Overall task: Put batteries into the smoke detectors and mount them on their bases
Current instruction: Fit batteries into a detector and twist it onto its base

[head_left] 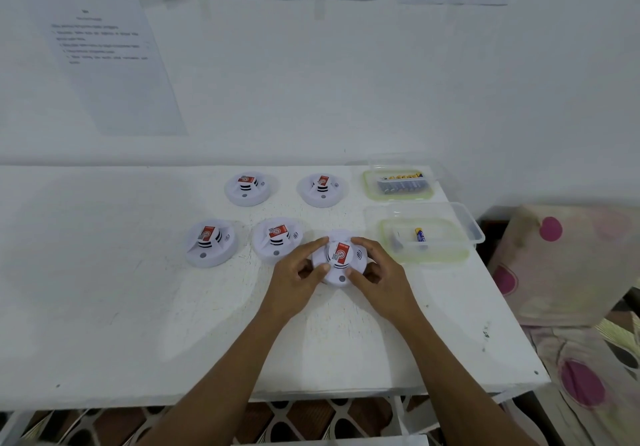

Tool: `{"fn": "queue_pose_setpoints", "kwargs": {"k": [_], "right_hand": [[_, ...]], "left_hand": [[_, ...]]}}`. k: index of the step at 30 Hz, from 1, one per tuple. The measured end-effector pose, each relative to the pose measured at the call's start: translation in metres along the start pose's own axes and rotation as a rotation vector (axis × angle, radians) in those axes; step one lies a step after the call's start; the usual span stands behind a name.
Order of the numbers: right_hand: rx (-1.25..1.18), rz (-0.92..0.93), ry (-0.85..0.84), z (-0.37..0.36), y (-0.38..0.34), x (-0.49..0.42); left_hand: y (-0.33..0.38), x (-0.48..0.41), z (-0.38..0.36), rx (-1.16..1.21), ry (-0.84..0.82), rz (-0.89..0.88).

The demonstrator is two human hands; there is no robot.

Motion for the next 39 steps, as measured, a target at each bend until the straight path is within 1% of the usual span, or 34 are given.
{"fn": "queue_pose_setpoints", "kwargs": {"k": [9,15,39], "right_hand": [[-0.038,-0.049,0.001,0.0018,0.0041,-0.0013],[-0.064,-0.068,0.021,0.0036,0.0047,-0.0013],[-0.050,-0.054,0.035,0.0041,0.0052,0.0000]], "left_hand": [[0.0003,-0.0001,-0.0009,-0.023,-0.006,-0.033],[-0.0012,0.0003,-0.0013,-0.013,-0.006,-0.025],[0.0009,0.0010,-0.0018,-0.026,-0.005,-0.042]]}}
Point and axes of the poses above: each hand's wrist, its own x-axis away from the middle knuckle, its own z-axis out of the back of the hand, y = z × x, the point moved 6 cm from there along -x, towards the middle knuckle, and after that the axes turned 10 degrees about y, right-handed, at the moved point
